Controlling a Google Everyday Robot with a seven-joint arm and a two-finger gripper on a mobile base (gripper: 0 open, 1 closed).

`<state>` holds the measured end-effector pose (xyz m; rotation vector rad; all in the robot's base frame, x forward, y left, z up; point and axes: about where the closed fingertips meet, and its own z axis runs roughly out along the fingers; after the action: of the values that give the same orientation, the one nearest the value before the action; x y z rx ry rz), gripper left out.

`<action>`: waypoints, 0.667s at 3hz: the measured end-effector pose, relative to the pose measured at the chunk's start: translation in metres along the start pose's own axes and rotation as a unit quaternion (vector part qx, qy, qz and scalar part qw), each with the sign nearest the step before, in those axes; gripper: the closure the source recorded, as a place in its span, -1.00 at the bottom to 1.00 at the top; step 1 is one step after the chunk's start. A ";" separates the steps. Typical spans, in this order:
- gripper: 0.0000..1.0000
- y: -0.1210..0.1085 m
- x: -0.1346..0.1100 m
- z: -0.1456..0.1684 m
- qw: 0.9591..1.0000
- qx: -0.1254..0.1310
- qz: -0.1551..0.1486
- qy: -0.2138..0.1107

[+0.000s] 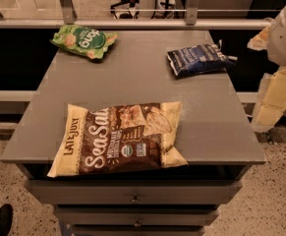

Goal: Move green rice chip bag near blue chip bag

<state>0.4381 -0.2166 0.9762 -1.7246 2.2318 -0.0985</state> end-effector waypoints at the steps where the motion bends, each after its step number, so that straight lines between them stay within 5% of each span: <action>1: -1.00 -0.003 -0.005 0.003 1.000 0.001 -0.001 -0.006; 2: -1.00 -0.021 -0.033 0.024 0.999 0.005 -0.008 -0.041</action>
Offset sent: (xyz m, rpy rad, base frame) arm 0.0693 0.0588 -0.0243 0.1454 -0.0552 0.0674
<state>0.4718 -0.1875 0.9658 -1.7100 2.1565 -0.0409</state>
